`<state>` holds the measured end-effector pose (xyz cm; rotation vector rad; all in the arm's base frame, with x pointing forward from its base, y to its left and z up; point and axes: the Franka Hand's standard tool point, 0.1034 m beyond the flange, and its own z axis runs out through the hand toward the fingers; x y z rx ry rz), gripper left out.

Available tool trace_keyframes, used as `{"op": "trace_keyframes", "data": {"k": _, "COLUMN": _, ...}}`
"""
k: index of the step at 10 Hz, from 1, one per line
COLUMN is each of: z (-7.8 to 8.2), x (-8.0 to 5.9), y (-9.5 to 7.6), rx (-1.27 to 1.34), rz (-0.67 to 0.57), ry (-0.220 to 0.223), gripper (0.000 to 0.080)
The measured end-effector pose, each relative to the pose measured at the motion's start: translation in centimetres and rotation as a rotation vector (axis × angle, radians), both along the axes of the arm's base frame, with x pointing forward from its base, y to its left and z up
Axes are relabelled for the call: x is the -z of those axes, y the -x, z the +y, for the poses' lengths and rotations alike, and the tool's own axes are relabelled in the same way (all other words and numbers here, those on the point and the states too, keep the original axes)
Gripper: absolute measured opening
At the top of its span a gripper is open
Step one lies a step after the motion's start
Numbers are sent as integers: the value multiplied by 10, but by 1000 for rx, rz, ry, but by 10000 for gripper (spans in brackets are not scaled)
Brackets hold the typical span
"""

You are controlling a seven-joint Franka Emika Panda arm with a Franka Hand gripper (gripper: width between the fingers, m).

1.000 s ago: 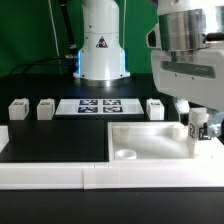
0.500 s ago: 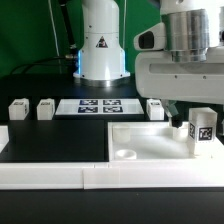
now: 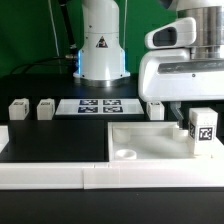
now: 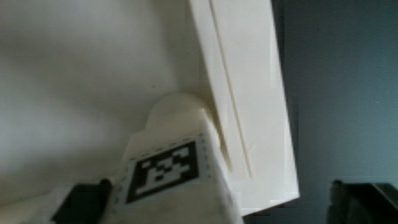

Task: Assemble square table

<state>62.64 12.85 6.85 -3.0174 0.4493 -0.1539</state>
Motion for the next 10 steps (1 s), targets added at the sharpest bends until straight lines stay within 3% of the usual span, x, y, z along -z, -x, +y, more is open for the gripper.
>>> {"op": "trace_keyframes", "data": {"k": 1, "z": 0, "x": 0, "y": 0, "rx": 3, "rz": 0, "ry": 0, "gripper": 388}}
{"op": "trace_keyframes", "data": {"k": 2, "z": -6, "x": 2, "y": 2, "rx": 44, "rz": 11, "ry": 3, "gripper": 299}}
{"op": "trace_keyframes", "data": {"k": 5, "z": -11, "x": 1, "y": 1, "rx": 368, "rz": 46, "ry": -39, "gripper": 295}}
{"op": "trace_keyframes", "data": {"k": 9, "z": -4, "x": 6, "y": 0, "rx": 1020, "rz": 133, "ry": -130, "gripper": 294}}
{"op": "trace_keyframes", "data": {"k": 10, "z": -4, "x": 7, "y": -1, "rx": 1164, "rz": 142, "ry": -173, "gripper": 294}}
